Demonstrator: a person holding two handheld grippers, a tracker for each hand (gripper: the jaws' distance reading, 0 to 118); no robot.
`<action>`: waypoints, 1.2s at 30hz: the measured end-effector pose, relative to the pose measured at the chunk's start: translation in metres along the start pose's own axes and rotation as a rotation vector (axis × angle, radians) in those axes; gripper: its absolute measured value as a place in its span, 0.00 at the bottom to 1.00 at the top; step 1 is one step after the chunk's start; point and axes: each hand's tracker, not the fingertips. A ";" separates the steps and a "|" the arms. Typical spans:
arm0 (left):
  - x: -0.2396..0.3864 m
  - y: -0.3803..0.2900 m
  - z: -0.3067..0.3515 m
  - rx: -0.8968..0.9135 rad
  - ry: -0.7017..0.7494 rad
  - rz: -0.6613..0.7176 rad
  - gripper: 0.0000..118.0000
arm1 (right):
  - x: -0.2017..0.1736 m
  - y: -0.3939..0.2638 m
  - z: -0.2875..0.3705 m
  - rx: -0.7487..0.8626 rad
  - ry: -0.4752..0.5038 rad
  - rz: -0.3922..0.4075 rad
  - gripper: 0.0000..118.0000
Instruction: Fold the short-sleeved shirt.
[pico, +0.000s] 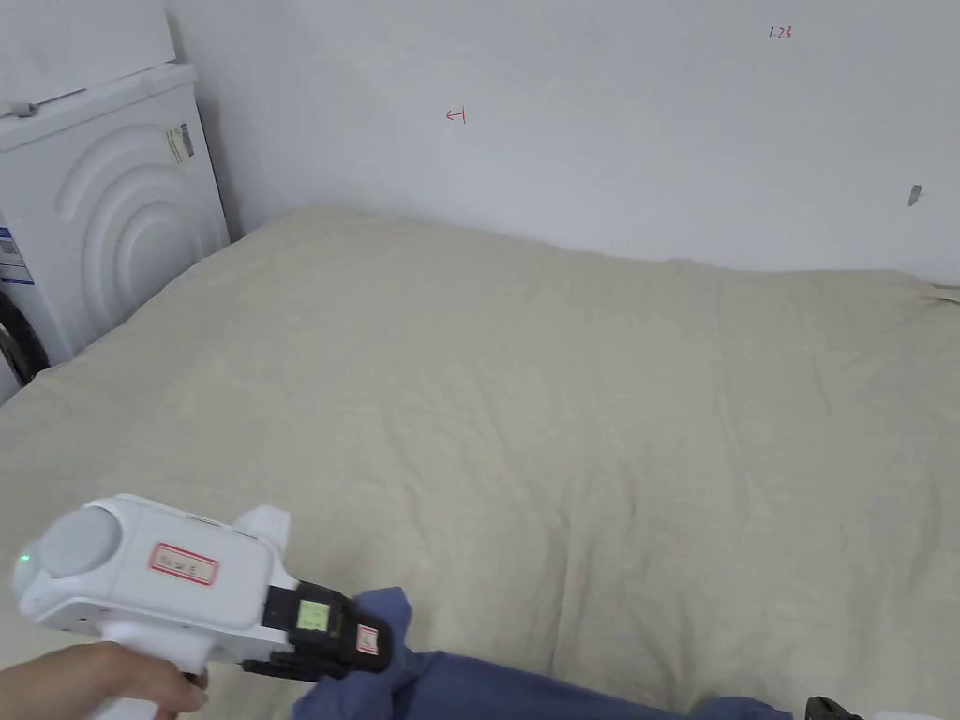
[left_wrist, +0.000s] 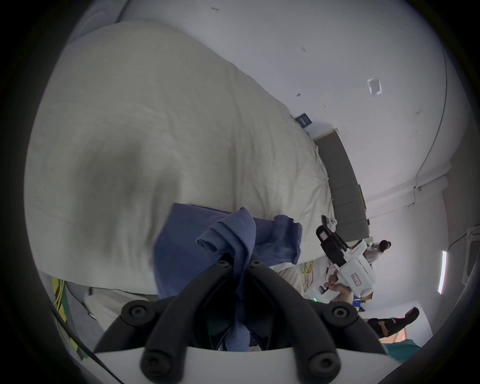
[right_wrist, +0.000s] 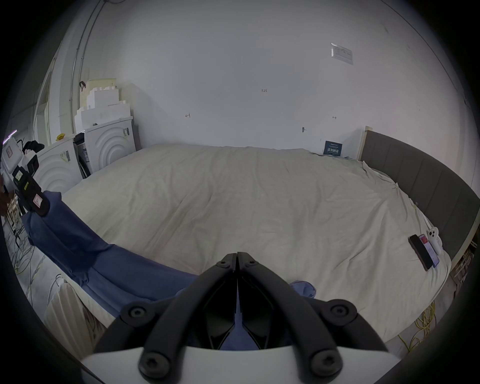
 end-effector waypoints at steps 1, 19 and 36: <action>0.006 0.000 -0.014 -0.021 -0.004 -0.013 0.02 | 0.001 -0.001 0.001 0.000 -0.006 -0.004 0.01; -0.012 0.004 -0.176 -0.109 0.039 0.093 0.21 | 0.018 -0.008 0.008 -0.014 -0.051 -0.045 0.01; -0.027 -0.037 -0.184 -0.029 -0.122 0.034 0.08 | 0.003 -0.008 0.004 0.003 0.002 -0.049 0.01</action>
